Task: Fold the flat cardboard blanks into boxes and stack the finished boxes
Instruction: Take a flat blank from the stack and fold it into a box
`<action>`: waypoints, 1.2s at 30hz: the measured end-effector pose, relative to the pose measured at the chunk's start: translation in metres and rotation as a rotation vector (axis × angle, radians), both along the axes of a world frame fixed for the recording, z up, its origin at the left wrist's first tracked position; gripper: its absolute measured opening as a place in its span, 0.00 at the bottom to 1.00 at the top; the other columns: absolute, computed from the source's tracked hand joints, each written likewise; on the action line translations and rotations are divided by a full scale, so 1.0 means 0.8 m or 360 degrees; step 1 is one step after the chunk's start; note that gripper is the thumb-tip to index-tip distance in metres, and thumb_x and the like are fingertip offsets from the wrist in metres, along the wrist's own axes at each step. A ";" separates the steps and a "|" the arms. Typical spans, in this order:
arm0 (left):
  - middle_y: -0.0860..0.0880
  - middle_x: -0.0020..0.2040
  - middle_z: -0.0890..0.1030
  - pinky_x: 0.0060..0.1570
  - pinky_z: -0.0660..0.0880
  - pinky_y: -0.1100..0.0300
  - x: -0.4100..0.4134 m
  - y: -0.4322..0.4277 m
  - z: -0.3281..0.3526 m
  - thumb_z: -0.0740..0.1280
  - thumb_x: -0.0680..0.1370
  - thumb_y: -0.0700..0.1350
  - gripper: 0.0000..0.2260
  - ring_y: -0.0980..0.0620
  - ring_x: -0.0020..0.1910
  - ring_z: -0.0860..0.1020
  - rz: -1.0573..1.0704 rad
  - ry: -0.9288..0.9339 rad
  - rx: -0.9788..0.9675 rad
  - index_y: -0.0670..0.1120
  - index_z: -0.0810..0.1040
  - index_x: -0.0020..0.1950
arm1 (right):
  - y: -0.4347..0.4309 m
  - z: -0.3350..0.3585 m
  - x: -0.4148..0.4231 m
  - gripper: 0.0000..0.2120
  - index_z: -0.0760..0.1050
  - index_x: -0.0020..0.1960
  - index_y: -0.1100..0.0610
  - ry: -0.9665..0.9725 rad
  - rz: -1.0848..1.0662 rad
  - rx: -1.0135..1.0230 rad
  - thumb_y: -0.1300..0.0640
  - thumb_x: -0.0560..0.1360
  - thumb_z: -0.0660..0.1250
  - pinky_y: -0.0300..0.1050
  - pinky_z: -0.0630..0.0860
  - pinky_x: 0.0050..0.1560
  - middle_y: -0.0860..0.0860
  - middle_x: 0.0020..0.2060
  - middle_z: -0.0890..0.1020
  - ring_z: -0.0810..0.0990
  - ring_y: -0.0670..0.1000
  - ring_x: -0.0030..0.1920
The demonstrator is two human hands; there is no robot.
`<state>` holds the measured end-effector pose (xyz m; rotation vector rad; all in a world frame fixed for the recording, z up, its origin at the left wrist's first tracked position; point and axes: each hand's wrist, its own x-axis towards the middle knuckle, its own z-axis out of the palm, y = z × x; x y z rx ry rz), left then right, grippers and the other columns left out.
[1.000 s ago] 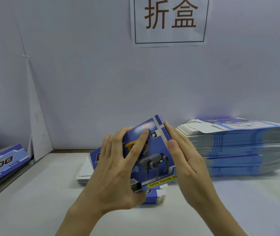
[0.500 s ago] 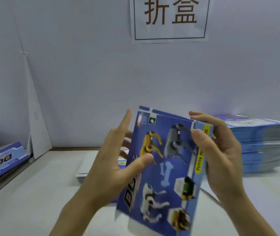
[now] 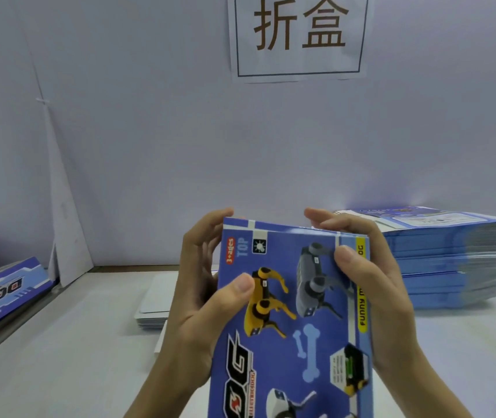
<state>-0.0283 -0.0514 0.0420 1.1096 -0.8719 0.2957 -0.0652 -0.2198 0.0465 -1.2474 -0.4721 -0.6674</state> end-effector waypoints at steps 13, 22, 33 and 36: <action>0.57 0.52 0.81 0.34 0.80 0.59 -0.003 -0.001 -0.008 0.67 0.70 0.45 0.12 0.48 0.46 0.84 -0.0014 0.0088 -0.0040 0.58 0.77 0.52 | -0.001 0.006 -0.003 0.12 0.82 0.43 0.51 -0.0077 -0.0060 -0.0077 0.63 0.71 0.61 0.42 0.81 0.44 0.51 0.49 0.84 0.83 0.50 0.50; 0.57 0.51 0.82 0.33 0.79 0.61 -0.002 -0.002 -0.007 0.67 0.71 0.46 0.09 0.50 0.43 0.84 -0.0034 0.0132 -0.0079 0.57 0.78 0.49 | -0.002 0.001 -0.001 0.08 0.79 0.43 0.56 -0.0047 -0.0108 -0.0129 0.61 0.72 0.61 0.46 0.81 0.47 0.53 0.53 0.84 0.82 0.52 0.54; 0.47 0.39 0.81 0.31 0.79 0.60 0.028 0.024 0.004 0.69 0.71 0.45 0.07 0.50 0.32 0.81 0.0262 0.0609 -0.0493 0.51 0.76 0.48 | -0.022 -0.008 0.019 0.29 0.69 0.64 0.31 0.0364 0.0126 -0.0455 0.39 0.62 0.67 0.42 0.71 0.60 0.35 0.67 0.73 0.73 0.38 0.66; 0.41 0.47 0.81 0.36 0.80 0.60 0.052 0.040 0.000 0.61 0.81 0.46 0.07 0.46 0.40 0.82 0.0425 0.1059 -0.0781 0.46 0.71 0.58 | -0.039 -0.004 0.016 0.33 0.68 0.68 0.34 0.0628 0.0554 -0.0838 0.45 0.64 0.72 0.50 0.74 0.62 0.42 0.69 0.73 0.75 0.43 0.66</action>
